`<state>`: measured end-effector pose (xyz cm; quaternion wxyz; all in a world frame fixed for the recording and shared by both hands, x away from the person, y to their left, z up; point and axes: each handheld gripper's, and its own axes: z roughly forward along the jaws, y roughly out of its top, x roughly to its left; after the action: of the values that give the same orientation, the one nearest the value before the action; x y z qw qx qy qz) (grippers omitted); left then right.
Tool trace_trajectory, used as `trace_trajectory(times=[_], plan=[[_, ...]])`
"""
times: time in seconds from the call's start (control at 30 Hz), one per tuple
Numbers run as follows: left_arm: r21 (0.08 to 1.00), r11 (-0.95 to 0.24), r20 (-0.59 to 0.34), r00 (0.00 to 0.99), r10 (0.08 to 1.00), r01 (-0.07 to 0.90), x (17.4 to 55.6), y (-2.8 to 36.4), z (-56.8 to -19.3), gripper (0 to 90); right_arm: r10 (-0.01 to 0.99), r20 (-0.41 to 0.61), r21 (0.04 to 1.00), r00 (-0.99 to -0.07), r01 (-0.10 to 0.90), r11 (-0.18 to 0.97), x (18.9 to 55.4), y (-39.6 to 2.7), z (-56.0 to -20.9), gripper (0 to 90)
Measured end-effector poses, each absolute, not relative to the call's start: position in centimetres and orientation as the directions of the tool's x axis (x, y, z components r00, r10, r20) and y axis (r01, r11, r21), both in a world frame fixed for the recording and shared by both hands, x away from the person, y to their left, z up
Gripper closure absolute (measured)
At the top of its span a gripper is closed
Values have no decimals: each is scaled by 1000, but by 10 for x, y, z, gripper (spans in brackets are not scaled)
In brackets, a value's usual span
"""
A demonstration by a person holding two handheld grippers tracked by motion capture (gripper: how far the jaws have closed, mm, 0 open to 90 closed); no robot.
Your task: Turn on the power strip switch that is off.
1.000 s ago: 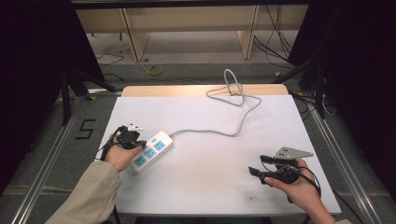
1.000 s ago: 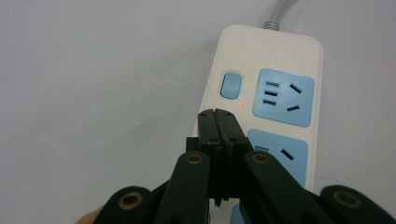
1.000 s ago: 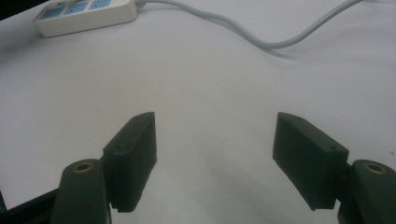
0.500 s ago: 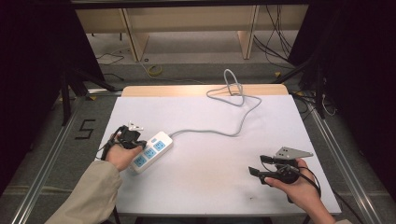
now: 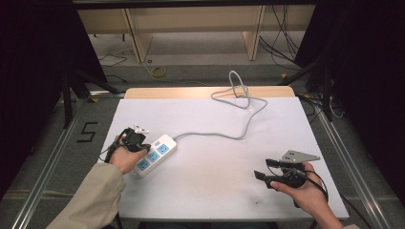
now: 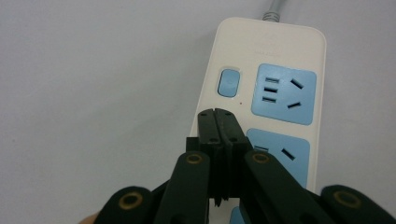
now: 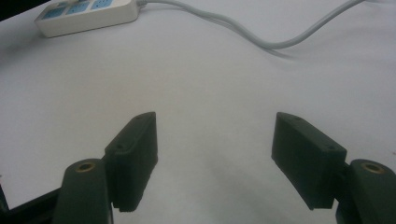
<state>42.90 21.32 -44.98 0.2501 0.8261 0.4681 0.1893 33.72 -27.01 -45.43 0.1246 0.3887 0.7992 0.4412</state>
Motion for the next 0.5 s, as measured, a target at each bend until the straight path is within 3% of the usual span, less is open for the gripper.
trace_trajectory(times=[0.5], plan=[[572, -454, 97, 494, 864, 683, 430, 210, -450, 899, 731, 143, 804, -667, 509, 307, 337, -270, -454, 318]])
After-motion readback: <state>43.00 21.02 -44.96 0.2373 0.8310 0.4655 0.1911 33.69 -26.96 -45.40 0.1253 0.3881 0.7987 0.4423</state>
